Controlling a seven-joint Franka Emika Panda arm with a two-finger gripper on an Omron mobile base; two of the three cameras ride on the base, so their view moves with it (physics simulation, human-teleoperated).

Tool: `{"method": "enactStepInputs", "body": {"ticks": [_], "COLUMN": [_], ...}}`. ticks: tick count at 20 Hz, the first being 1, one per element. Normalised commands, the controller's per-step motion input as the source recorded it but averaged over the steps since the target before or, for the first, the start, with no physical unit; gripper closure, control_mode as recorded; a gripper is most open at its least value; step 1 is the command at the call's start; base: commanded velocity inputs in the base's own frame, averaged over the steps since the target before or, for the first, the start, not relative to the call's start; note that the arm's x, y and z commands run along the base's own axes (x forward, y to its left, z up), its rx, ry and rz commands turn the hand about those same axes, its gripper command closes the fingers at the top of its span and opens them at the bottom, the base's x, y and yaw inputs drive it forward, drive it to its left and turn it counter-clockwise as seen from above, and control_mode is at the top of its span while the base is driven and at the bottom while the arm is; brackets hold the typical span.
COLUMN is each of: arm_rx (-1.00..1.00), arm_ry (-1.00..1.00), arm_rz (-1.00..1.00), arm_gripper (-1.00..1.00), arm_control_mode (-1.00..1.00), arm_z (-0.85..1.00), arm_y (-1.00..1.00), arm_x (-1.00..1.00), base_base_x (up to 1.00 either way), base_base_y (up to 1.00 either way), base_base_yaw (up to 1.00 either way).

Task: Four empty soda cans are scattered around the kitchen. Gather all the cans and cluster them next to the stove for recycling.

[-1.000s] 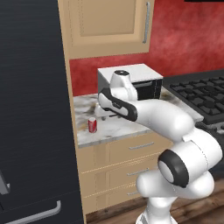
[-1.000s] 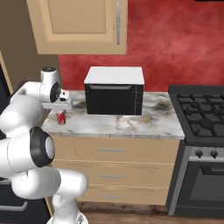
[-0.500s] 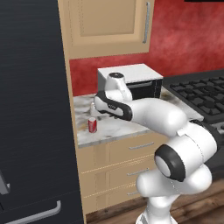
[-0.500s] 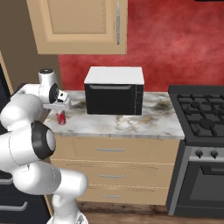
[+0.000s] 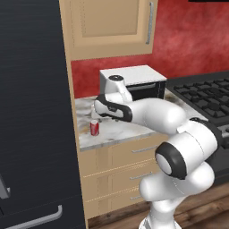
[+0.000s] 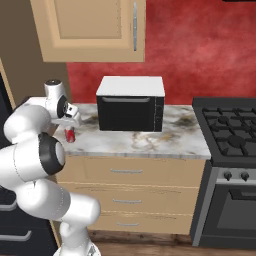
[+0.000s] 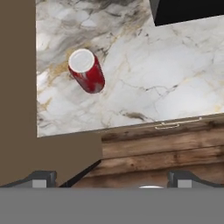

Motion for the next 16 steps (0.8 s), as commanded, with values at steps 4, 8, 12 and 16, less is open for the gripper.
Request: {"method": "enactStepInputs", "body": {"ticks": [4,8,12,16], "arm_rx": [0.0,0.0,0.0,0.0], "arm_ry": [0.0,0.0,0.0,0.0], "arm_rz": [-0.03,-0.03,-0.04,-0.05], "arm_gripper": [-1.0,-1.0,-1.0,-1.0], "arm_control_mode": [-1.0,-1.0,-1.0,-1.0], "arm_z": [-0.06,-0.07,-0.08,-0.09], "arm_y": [0.03,0.04,0.04,0.05], "arm_x": [0.12,0.09,0.04,0.03], "base_base_x": [0.0,0.0,0.0,0.0], "base_base_y": [0.0,0.0,0.0,0.0], "base_base_yaw": [0.0,0.0,0.0,0.0]}}
